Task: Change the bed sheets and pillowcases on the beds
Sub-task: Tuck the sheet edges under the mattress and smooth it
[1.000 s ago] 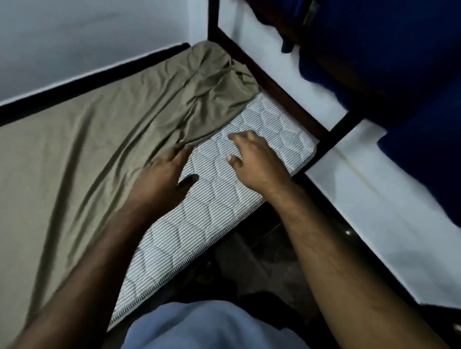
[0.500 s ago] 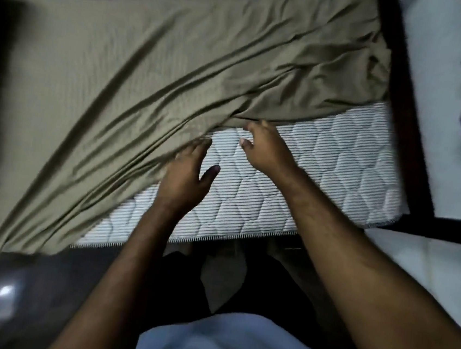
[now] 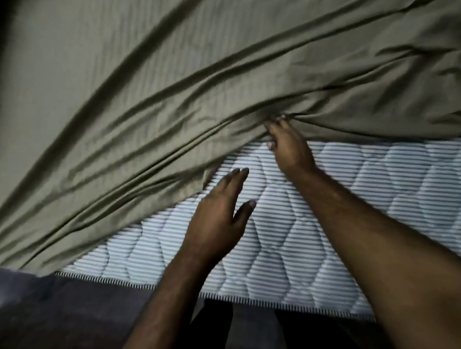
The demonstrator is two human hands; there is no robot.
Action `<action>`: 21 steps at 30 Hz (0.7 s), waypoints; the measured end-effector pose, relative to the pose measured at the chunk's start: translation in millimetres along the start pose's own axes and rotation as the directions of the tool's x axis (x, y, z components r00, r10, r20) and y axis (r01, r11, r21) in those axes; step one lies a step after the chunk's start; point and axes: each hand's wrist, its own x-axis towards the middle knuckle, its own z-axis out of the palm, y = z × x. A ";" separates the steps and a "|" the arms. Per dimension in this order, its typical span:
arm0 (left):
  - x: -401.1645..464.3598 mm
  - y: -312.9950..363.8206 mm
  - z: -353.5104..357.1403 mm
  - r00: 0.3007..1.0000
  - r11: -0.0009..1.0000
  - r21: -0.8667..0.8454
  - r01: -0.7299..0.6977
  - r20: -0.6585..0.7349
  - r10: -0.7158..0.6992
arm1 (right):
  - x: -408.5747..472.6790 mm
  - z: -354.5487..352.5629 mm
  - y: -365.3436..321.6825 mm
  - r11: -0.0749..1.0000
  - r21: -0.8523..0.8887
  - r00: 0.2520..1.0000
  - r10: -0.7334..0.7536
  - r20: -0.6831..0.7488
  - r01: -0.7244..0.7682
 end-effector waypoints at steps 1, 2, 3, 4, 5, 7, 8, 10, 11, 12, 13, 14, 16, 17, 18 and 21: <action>1.3 -6.9 2.2 1.000 1.000 0.004 0.012 0.003 -0.012 | 8.5 6.3 5.1 0.993 -0.112 1.000 -0.022 -0.019 0.019; 3.1 -14.5 5.0 1.000 1.000 0.008 0.022 0.006 -0.022 | 17.1 10.1 8.8 0.974 -0.224 0.997 -0.035 -0.068 0.019; 3.0 -18.6 6.8 1.000 1.000 0.011 0.028 0.011 -0.029 | 21.7 10.3 9.9 0.949 -0.315 0.990 -0.060 -0.129 0.017; 5.1 -21.8 8.9 0.999 0.999 0.010 0.033 0.015 -0.033 | 26.9 8.2 10.1 0.928 -0.371 0.979 -0.096 -0.182 0.022; 6.4 -23.8 10.7 0.999 0.999 0.009 0.043 0.019 -0.043 | 27.9 4.3 6.8 0.925 -0.379 0.967 -0.126 -0.222 0.034; 10.5 -21.6 13.6 0.999 0.999 0.000 0.049 0.014 -0.049 | 21.9 -9.4 -5.0 0.964 -0.263 0.951 -0.121 -0.286 0.044; 13.0 -17.5 14.2 0.999 0.999 -0.009 0.042 0.002 -0.042 | 13.7 -17.9 -10.3 0.985 -0.170 0.952 -0.090 -0.291 0.041; 21.0 2.7 12.1 0.999 1.000 -0.016 0.004 -0.043 -0.005 | -16.4 -44.7 -22.5 0.999 -0.044 0.967 -0.032 -0.253 0.021; 25.7 14.1 10.9 0.997 1.000 0.013 -0.025 -0.071 0.026 | -34.5 -56.5 -28.4 0.999 -0.045 0.968 -0.034 -0.247 0.023; 30.7 31.0 9.3 0.994 0.996 0.064 -0.058 -0.090 0.064 | -55.6 -74.4 -35.2 0.997 -0.071 0.962 -0.058 -0.266 0.040; 35.4 44.8 10.0 0.992 0.990 0.120 -0.071 -0.099 0.083 | -77.5 -90.1 -43.0 0.994 -0.090 0.954 -0.087 -0.287 0.063; 38.7 61.4 12.3 0.990 0.983 0.170 -0.071 -0.112 0.091 | -98.4 -107.8 -49.1 0.991 -0.100 0.947 -0.114 -0.302 0.088; 39.8 87.2 20.4 0.984 0.963 0.268 -0.026 -0.164 0.072 | -132.8 -131.1 -53.6 0.980 -0.117 0.941 -0.188 -0.281 0.161; 37.4 100.7 25.1 0.981 0.948 0.318 0.001 -0.183 0.060 | -147.6 -143.4 -51.6 0.973 -0.111 0.944 -0.224 -0.244 0.202; 34.9 110.3 28.7 0.980 0.936 0.352 0.007 -0.189 0.064 | -158.0 -151.1 -45.8 0.964 -0.099 0.945 -0.261 -0.195 0.246; 24.4 136.1 34.3 0.989 0.923 0.370 -0.104 -0.058 0.135 | -174.5 -165.9 -15.3 0.948 -0.126 0.944 -0.306 -0.121 0.292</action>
